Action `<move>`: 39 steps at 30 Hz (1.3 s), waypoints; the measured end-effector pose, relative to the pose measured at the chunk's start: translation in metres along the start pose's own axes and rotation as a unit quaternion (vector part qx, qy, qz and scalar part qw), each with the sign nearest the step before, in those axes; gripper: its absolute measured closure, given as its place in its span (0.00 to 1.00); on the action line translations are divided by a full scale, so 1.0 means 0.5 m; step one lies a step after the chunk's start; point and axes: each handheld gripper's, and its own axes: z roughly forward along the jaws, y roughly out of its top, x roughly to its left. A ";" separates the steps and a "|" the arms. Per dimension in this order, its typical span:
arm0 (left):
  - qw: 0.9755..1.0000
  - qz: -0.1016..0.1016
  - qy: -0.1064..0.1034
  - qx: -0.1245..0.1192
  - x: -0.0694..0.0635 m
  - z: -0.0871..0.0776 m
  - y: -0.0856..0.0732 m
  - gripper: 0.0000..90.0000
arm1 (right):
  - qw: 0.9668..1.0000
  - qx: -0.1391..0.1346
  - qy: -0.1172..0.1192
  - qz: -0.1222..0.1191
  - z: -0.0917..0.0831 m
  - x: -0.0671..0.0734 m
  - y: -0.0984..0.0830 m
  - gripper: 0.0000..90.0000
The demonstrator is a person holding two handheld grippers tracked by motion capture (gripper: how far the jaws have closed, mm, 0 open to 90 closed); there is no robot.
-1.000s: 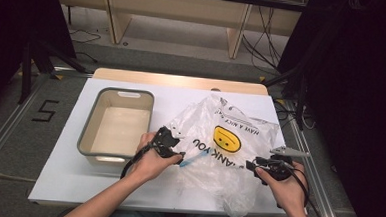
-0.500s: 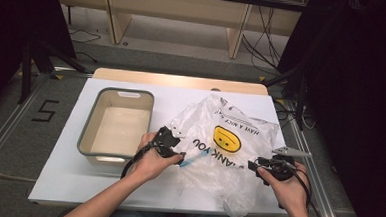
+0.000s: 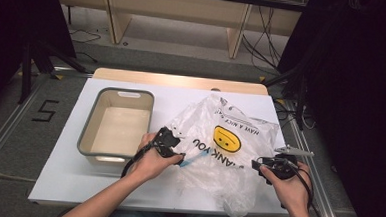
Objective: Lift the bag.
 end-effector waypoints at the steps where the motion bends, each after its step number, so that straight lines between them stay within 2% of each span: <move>1: 1.000 0.000 0.000 0.000 0.000 0.000 0.000 0.45 | 1.000 0.000 -0.007 0.004 -0.001 -0.001 -0.001 0.55; 2: 1.000 0.002 0.000 0.004 -0.001 0.001 -0.001 0.45 | 1.000 0.000 -0.018 0.006 -0.002 -0.003 -0.001 0.54; 3: 1.000 0.002 0.000 0.004 -0.001 0.001 -0.001 0.45 | 1.000 0.000 -0.018 0.006 -0.002 -0.003 -0.001 0.54; 4: 1.000 0.001 0.001 0.006 -0.002 0.002 -0.002 0.45 | 0.999 0.002 -0.030 0.020 -0.002 -0.008 -0.003 0.52; 6: 1.000 0.000 0.002 0.011 -0.002 0.002 -0.001 0.45 | 0.999 -0.001 -0.037 0.030 -0.002 -0.013 -0.004 0.52; 11: 1.000 -0.001 0.003 0.011 -0.005 0.001 0.000 0.46 | 0.998 0.004 -0.030 0.049 0.003 -0.020 -0.007 0.50; 16: 1.000 0.000 0.003 0.015 -0.006 0.005 -0.003 0.46 | 0.998 0.035 -0.023 0.057 0.020 -0.018 -0.013 0.51; 21: 1.000 0.002 0.003 0.017 -0.005 0.005 -0.003 0.47 | 0.996 0.052 -0.023 0.062 0.023 -0.016 -0.015 0.55; 23: 1.000 0.004 0.002 0.019 -0.006 0.007 -0.003 0.47 | 0.996 0.066 -0.022 0.062 0.024 -0.015 -0.018 0.58; 24: 1.000 0.004 0.002 0.020 -0.007 0.007 -0.003 0.47 | 0.994 0.085 -0.020 0.062 0.027 -0.014 -0.022 0.62; 28: 1.000 0.007 0.001 0.020 -0.008 0.006 -0.004 0.48 | 0.991 0.120 -0.015 0.057 0.035 -0.015 -0.030 0.73; 33: 1.000 0.005 0.001 0.018 -0.007 0.005 -0.004 0.48 | 0.990 0.133 -0.015 0.053 0.039 -0.016 -0.032 0.83; 36: 1.000 0.005 -0.001 0.019 -0.006 0.005 -0.004 0.48 | 0.989 0.138 -0.018 0.045 0.044 -0.017 -0.030 0.94; 39: 1.000 0.006 0.001 0.019 -0.006 0.005 -0.004 0.48 | 0.989 0.139 -0.020 0.042 0.045 -0.017 -0.030 0.98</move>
